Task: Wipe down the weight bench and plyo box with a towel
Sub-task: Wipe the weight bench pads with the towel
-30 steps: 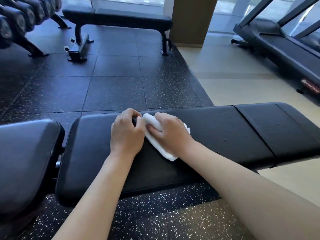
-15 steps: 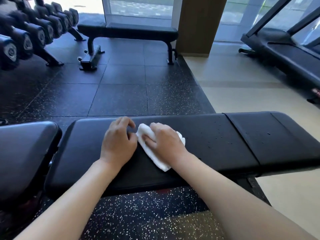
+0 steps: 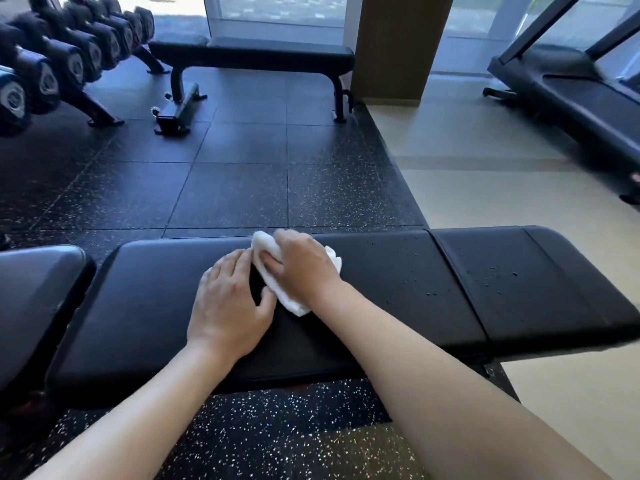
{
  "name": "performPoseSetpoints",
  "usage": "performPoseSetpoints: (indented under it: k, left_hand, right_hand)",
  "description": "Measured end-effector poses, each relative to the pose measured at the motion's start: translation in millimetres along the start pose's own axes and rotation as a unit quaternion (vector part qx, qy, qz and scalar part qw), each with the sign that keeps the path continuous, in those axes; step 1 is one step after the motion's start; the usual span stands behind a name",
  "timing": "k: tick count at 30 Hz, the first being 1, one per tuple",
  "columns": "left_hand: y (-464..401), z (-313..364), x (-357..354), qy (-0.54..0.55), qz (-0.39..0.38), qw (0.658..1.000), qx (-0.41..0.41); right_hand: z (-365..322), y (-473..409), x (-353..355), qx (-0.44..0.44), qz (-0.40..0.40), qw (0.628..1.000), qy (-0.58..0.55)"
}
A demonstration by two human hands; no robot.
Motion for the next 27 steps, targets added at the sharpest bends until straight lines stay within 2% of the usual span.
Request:
performPoseSetpoints:
  k: [4, 11, 19, 23, 25, 27]
  left_hand:
    - [0, 3, 0, -0.012, -0.014, 1.000, 0.002]
    - [1, 2, -1, -0.020, -0.001, 1.000, 0.001]
    - [-2, 6, 0, -0.002, -0.005, 1.000, -0.004]
    - [2, 26, 3, 0.003, -0.014, 0.997, -0.080]
    - [3, 39, -1, 0.011, -0.037, 0.990, -0.139]
    - [8, 46, -6, 0.003, -0.063, 0.985, -0.163]
  right_hand:
    - [7, -13, -1, 0.014, -0.026, 1.000, -0.004]
    - [34, 105, 22, 0.109, 0.096, 0.989, -0.006]
    - [24, 103, 19, 0.086, 0.139, 0.986, 0.013]
    - [51, 119, 41, 0.068, 0.171, 0.983, 0.024]
    - [77, 129, 53, 0.050, 0.176, 0.982, 0.043]
    - [113, 137, 73, 0.013, 0.179, 0.982, 0.054]
Point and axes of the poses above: each hand's wrist, its own y-axis away from the middle knuckle, its own x-axis out of the back of the hand, z = x × y, the point moved 10 cm from there along -y, towards the middle knuckle, and after that the axes turned 9 degrees about -x, right-handed, at the moved point
